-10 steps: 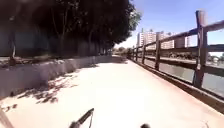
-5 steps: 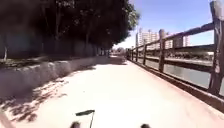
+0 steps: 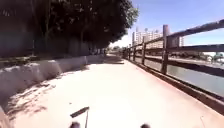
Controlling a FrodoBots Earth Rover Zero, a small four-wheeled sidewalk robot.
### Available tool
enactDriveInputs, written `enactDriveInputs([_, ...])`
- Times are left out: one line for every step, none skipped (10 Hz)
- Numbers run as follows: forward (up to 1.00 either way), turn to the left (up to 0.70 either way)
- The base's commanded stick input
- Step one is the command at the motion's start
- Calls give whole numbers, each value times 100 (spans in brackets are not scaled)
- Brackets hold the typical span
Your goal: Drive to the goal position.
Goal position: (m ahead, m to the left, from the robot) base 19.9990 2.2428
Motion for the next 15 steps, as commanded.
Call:
enactDriveInputs([85,0])
enactDriveInputs([85,0])
enactDriveInputs([85,0])
enactDriveInputs([85,0])
enactDriveInputs([85,0])
enactDriveInputs([85,-9])
enactDriveInputs([85,-22])
enactDriveInputs([85,-34])
enactDriveInputs([85,-34])
enactDriveInputs([85,-8])
enactDriveInputs([85,0])
enactDriveInputs([85,0])
enactDriveInputs([85,0])
enactDriveInputs([85,0])
enactDriveInputs([85,0])
